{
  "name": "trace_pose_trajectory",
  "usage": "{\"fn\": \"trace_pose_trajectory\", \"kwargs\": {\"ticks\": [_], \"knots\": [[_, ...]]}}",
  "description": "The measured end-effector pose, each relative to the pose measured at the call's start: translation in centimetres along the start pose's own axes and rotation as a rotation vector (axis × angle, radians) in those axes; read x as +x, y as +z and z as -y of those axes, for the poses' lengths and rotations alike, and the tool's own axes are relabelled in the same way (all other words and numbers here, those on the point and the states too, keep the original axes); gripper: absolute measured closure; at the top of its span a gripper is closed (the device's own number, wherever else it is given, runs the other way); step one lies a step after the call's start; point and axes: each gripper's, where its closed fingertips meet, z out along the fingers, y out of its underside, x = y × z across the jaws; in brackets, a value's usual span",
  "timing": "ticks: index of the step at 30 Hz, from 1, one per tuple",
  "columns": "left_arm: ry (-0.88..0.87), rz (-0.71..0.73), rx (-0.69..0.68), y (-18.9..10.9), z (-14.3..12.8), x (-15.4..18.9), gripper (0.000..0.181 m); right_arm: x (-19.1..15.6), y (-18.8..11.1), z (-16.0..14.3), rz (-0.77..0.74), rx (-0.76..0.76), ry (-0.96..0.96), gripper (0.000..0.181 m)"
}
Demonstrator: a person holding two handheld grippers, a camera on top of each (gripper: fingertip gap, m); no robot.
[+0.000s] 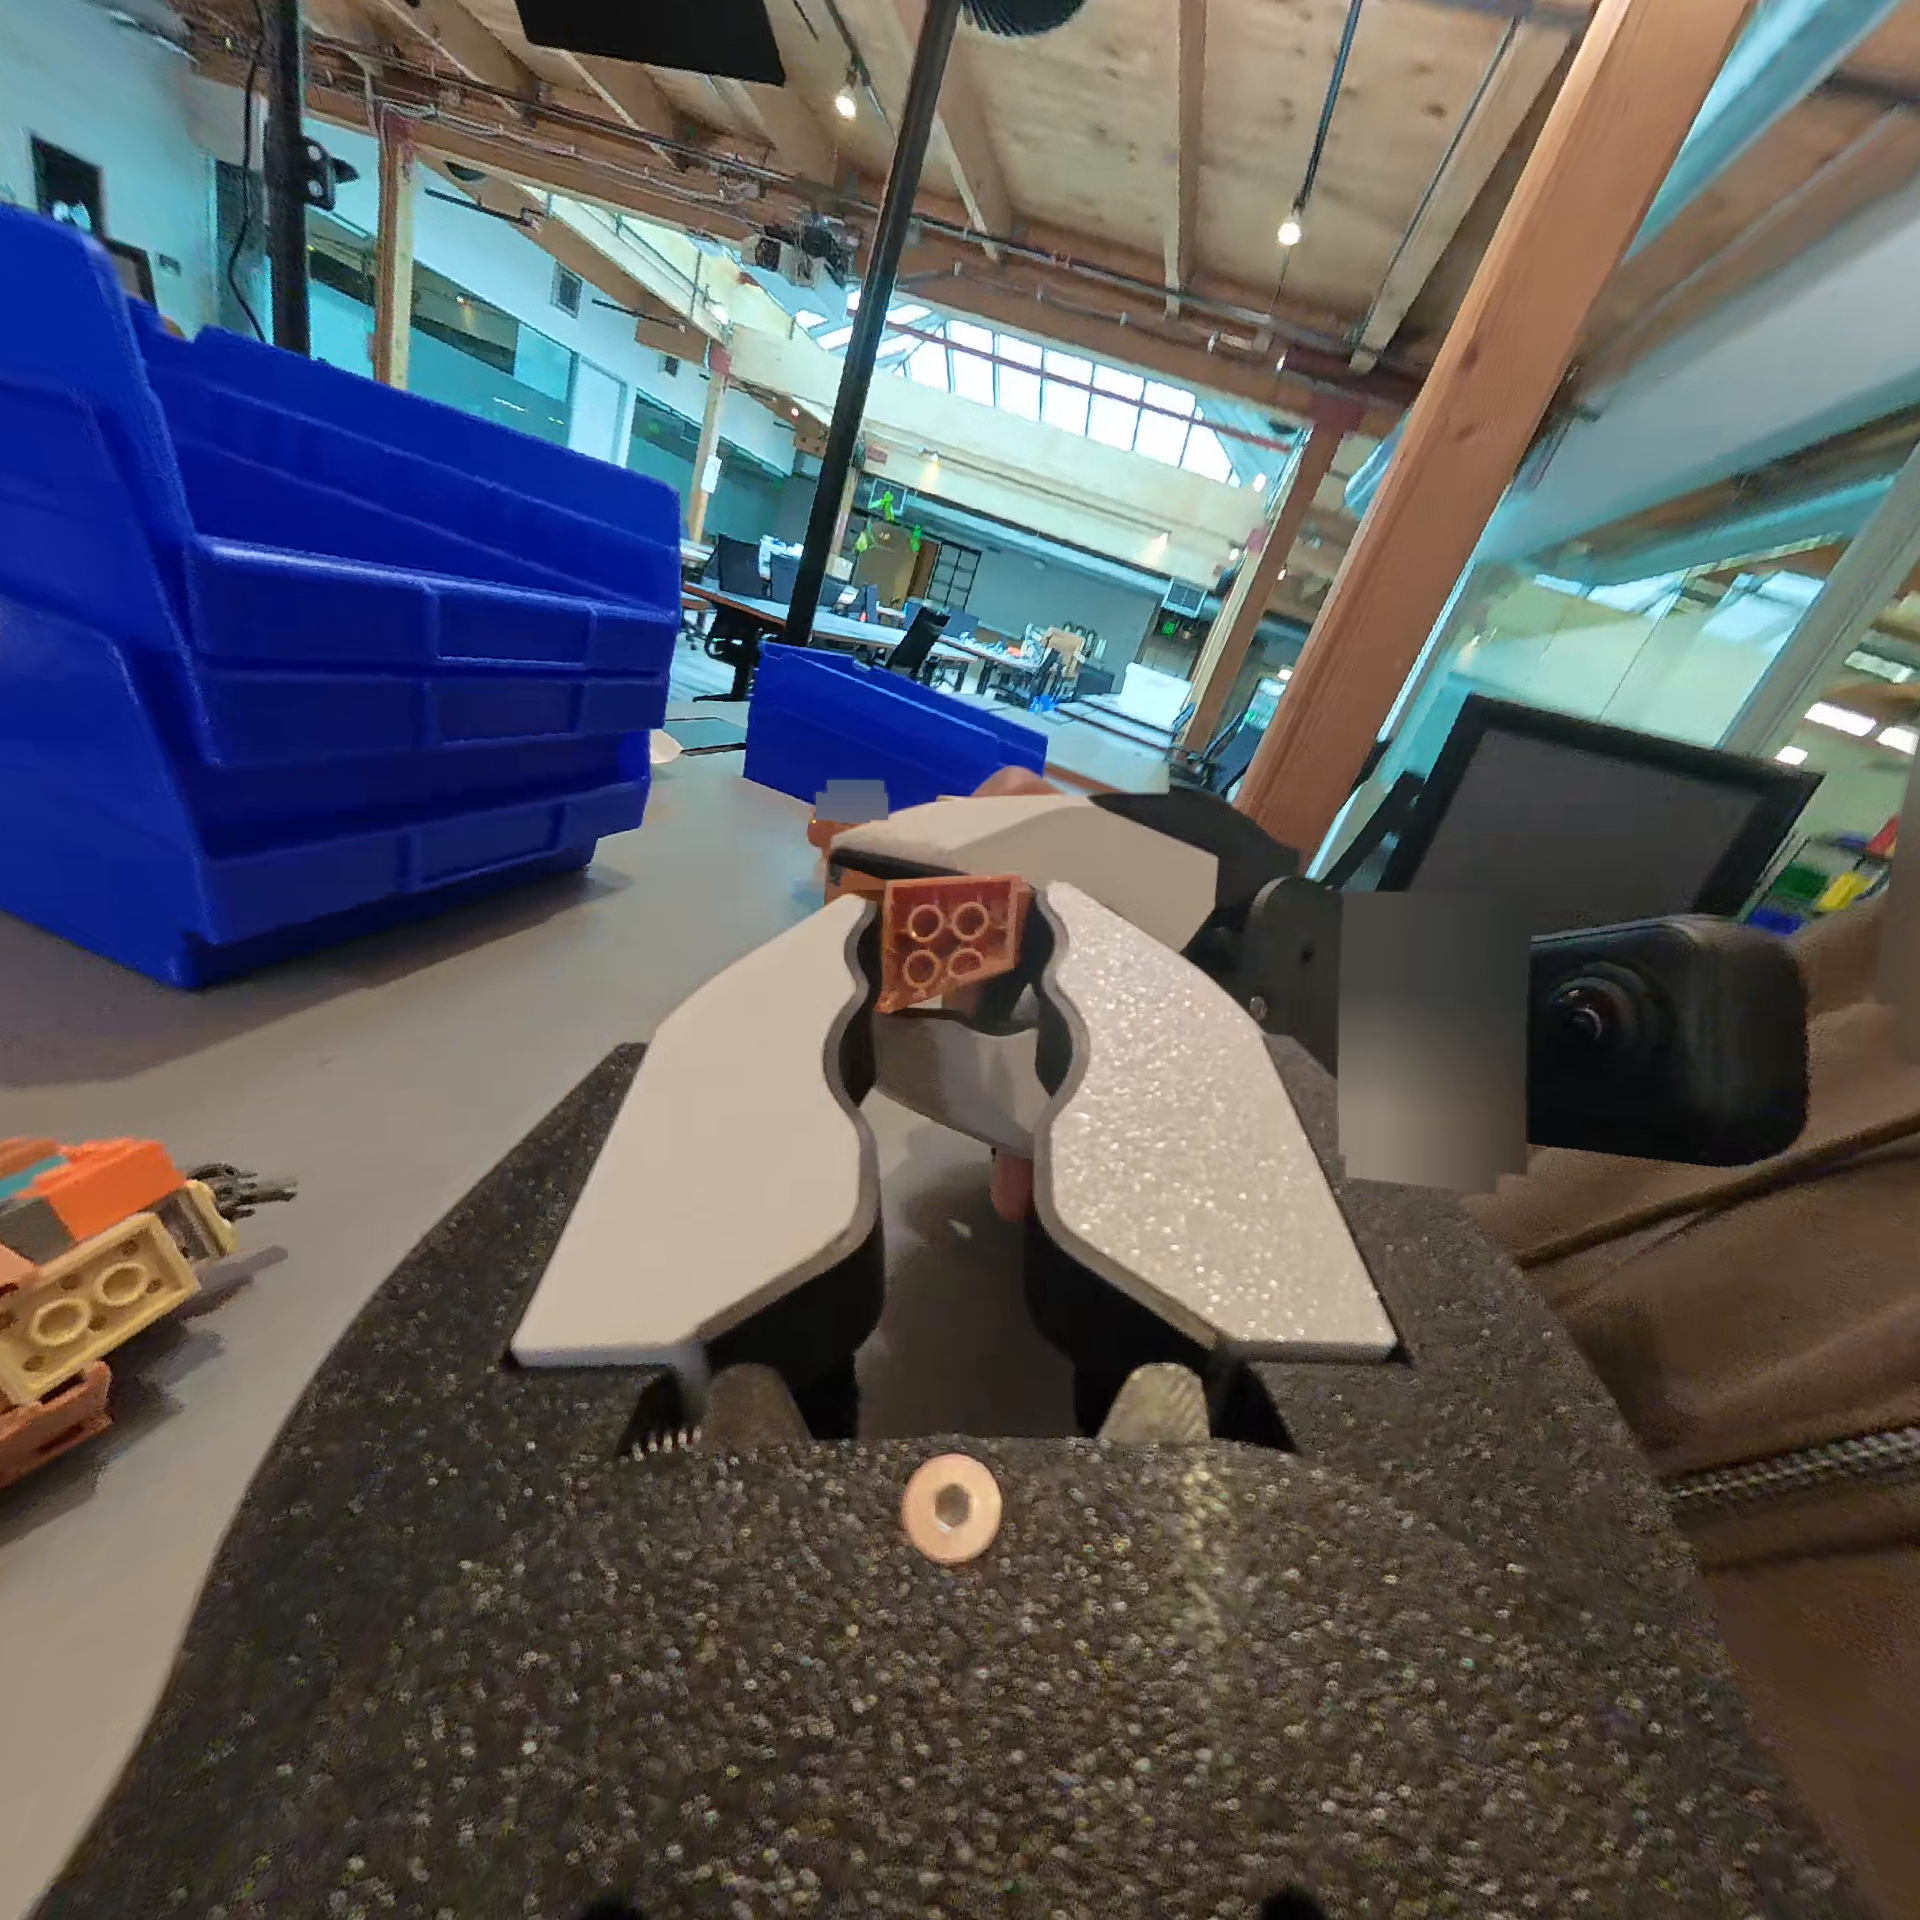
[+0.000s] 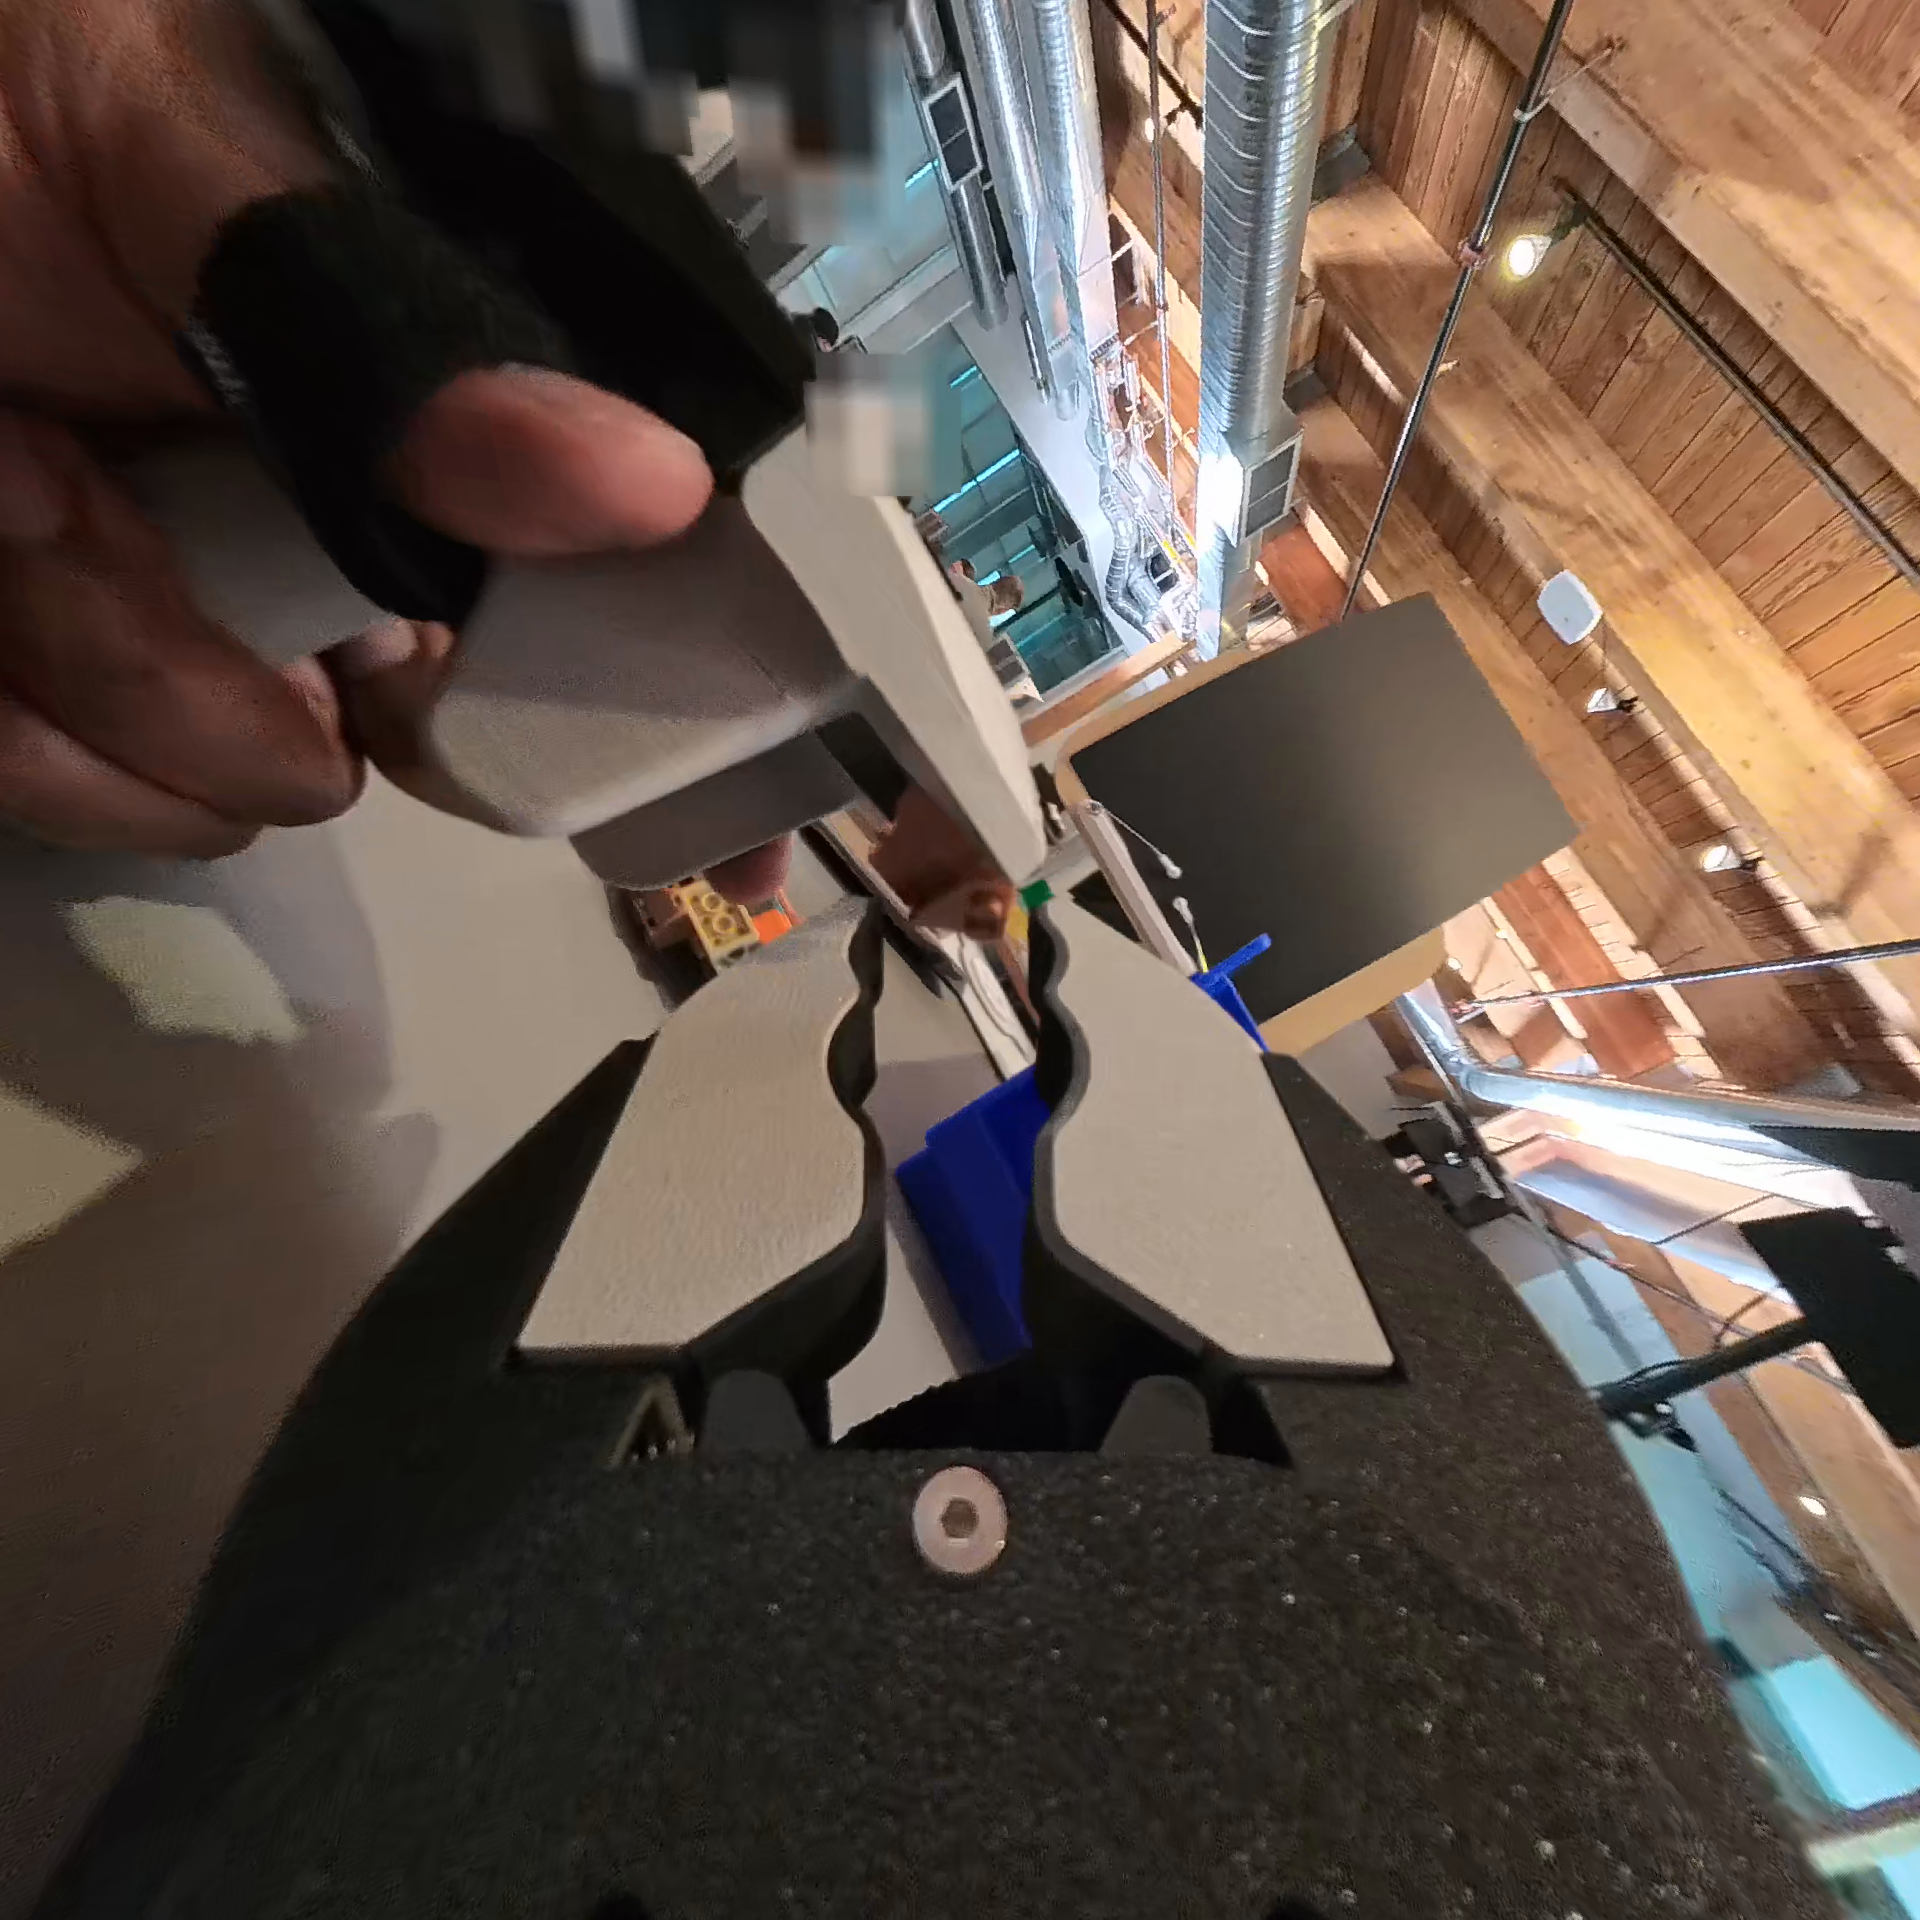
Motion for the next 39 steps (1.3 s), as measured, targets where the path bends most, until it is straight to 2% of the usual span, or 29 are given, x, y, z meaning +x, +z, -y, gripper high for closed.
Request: {"fn": "trace_pose_trajectory", "kwargs": {"ticks": [6,14,34,35,37,39], "knots": [[0.151,0.025,-0.044,0.5,-0.7,0.8,0.154,0.1,0.1,-0.1,-0.031,-0.028,-0.031,0.153],[0.314,0.101,-0.018,0.3,-0.2,1.0,0.155,0.4,0.0,-0.1,-0.067,-0.068,-0.04,0.163],[0.515,0.193,0.046,-0.2,0.6,2.0,0.155,0.5,-0.3,0.6,-0.144,-0.14,0.219,0.167],[0.514,0.195,0.049,-0.3,0.6,2.0,0.155,0.5,-0.3,0.6,-0.152,-0.145,0.228,0.166],[0.522,0.189,0.157,-1.2,2.1,2.7,0.155,0.8,-0.3,-0.9,-0.174,-0.214,0.266,0.167],[0.517,0.223,0.172,-1.6,2.4,2.2,0.155,1.3,-0.4,-1.8,-0.176,-0.237,0.338,0.167]]}}
